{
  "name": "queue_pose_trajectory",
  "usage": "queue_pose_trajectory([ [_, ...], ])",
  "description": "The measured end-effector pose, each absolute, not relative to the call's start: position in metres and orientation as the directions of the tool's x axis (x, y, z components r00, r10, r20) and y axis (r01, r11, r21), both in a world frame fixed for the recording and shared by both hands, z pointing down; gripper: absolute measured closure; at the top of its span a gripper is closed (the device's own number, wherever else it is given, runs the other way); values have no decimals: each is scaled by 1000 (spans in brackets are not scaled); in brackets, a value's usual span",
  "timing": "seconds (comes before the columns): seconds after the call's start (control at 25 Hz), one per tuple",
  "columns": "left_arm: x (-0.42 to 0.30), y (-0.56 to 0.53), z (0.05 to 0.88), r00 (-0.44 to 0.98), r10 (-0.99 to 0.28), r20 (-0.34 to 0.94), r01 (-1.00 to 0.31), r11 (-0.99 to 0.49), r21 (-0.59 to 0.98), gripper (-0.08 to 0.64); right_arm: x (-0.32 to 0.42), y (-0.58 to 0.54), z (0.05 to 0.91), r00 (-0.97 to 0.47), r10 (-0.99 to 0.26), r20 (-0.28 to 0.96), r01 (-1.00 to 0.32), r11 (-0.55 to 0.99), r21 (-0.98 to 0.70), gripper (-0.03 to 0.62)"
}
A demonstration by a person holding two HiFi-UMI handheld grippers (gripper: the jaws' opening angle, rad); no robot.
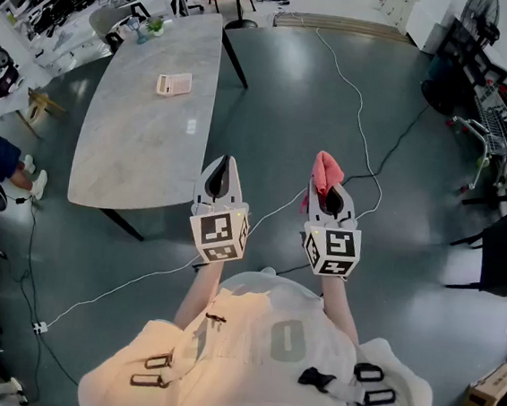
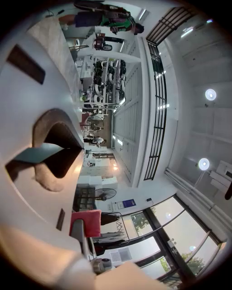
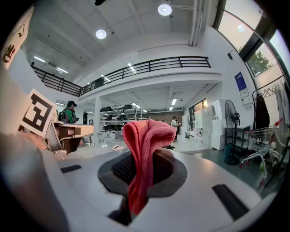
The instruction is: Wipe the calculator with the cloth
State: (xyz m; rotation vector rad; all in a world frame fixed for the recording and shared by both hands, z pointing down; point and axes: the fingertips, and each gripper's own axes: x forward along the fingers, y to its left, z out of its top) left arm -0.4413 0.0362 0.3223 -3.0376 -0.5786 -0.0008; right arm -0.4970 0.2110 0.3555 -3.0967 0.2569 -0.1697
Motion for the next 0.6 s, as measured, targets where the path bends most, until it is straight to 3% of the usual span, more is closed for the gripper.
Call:
queue_pose_trajectory([
  [0.28, -459, 47, 329, 916, 400, 27, 401, -915, -43, 538, -510, 211, 363, 974, -186, 130, -181, -982, -49, 545],
  [0.6, -445, 19, 333, 939, 345, 13, 344, -939, 14, 538, -493, 201, 364, 973, -200, 116, -195, -979, -55, 545],
])
